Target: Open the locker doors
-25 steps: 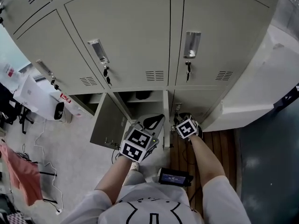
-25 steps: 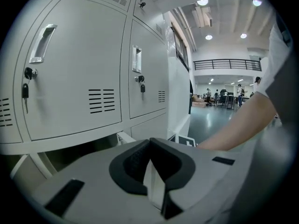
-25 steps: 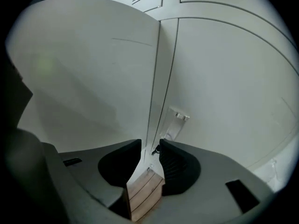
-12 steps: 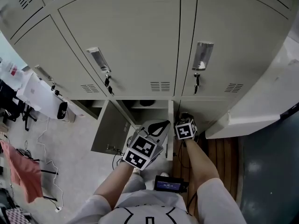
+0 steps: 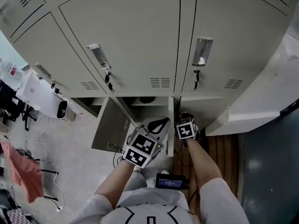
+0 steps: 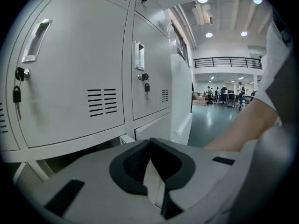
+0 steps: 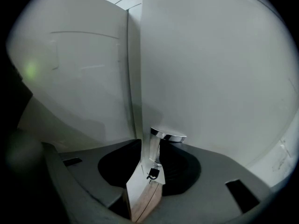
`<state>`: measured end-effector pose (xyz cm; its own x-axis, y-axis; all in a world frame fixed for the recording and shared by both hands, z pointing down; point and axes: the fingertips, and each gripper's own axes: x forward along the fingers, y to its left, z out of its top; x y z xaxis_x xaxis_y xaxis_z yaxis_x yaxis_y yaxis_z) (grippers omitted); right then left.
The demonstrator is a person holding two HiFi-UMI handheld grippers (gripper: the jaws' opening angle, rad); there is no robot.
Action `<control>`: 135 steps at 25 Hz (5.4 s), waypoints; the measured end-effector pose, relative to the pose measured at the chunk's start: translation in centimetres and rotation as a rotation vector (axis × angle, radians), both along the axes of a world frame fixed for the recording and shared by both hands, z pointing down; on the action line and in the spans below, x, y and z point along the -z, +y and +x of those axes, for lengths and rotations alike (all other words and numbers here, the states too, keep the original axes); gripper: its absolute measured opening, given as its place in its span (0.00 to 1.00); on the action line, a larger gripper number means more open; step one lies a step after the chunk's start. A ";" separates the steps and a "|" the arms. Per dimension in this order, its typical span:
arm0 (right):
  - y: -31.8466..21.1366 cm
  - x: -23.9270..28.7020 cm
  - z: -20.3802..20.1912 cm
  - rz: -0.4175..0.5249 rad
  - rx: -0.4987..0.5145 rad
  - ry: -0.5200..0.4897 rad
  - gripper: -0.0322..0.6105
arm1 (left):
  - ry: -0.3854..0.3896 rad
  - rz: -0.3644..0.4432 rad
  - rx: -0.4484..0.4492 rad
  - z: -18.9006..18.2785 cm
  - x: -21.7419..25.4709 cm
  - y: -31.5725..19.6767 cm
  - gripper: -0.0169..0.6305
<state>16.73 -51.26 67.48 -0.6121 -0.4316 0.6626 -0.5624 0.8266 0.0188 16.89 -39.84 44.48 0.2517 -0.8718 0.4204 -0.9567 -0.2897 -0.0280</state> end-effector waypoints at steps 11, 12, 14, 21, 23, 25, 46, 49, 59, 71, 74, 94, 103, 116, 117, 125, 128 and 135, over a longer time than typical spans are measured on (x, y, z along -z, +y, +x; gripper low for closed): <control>5.5 0.5 5.4 -0.019 0.100 0.020 0.21 | -0.015 -0.007 -0.088 4.1 0.1 -0.6 0.06; 5.8 0.5 5.9 -0.026 0.107 0.010 0.21 | -0.018 -0.009 -0.098 4.5 0.1 -0.8 0.06; 6.3 0.2 7.1 -0.033 0.125 0.008 0.21 | -0.028 -0.011 -0.120 5.4 0.2 -1.1 0.06; 8.6 0.1 11.5 -0.100 0.215 0.093 0.21 | -0.040 -0.021 -0.186 7.9 0.0 -2.1 0.06; 9.0 0.0 13.0 -0.119 0.235 0.118 0.21 | -0.047 -0.026 -0.197 8.3 -0.1 -2.4 0.06; 9.3 -0.3 14.6 -0.144 0.242 0.135 0.21 | -0.050 -0.027 -0.208 8.8 0.0 -2.8 0.06; 8.5 -1.0 29.6 -0.373 0.151 0.225 0.21 | -0.075 -0.030 -0.304 12.4 1.3 -3.3 0.06; 7.9 -1.0 31.1 -0.379 0.114 0.241 0.21 | -0.073 -0.037 -0.307 12.6 1.1 -3.4 0.06; 8.4 -1.1 33.8 -0.387 -0.011 0.239 0.19 | -0.074 -0.035 -0.338 13.6 0.9 -3.5 0.06; 12.1 9.5 28.3 -0.103 0.030 -0.055 0.07 | -0.017 0.028 -0.334 12.2 2.3 -2.0 0.06; 13.7 13.8 24.2 0.034 0.058 -0.149 0.07 | 0.008 0.065 -0.320 11.3 3.3 -0.8 0.06; 29.7 33.4 4.7 0.434 -0.031 -0.497 0.07 | 0.160 0.134 -0.263 -0.6 6.0 15.7 0.06; 35.0 36.7 3.3 0.364 -0.193 -0.695 0.07 | 0.182 0.219 -0.220 -2.8 8.5 20.9 0.06; 36.6 36.4 4.3 0.465 -0.152 -0.585 0.06 | 0.233 0.278 -0.185 -1.1 10.4 23.2 0.06; 36.5 36.4 4.6 0.468 -0.152 -0.595 0.06 | 0.235 0.284 -0.182 -0.9 10.7 23.1 0.06; 36.2 36.3 6.6 0.471 -0.163 -0.595 0.06 | 0.239 0.287 -0.185 0.8 10.9 22.9 0.06; 36.3 36.3 7.1 0.477 -0.158 -0.591 0.06 | 0.234 0.286 -0.192 1.5 10.7 23.0 0.06; 36.8 36.8 7.2 0.495 -0.143 -0.585 0.06 | 0.213 0.287 -0.216 2.5 10.8 23.7 0.06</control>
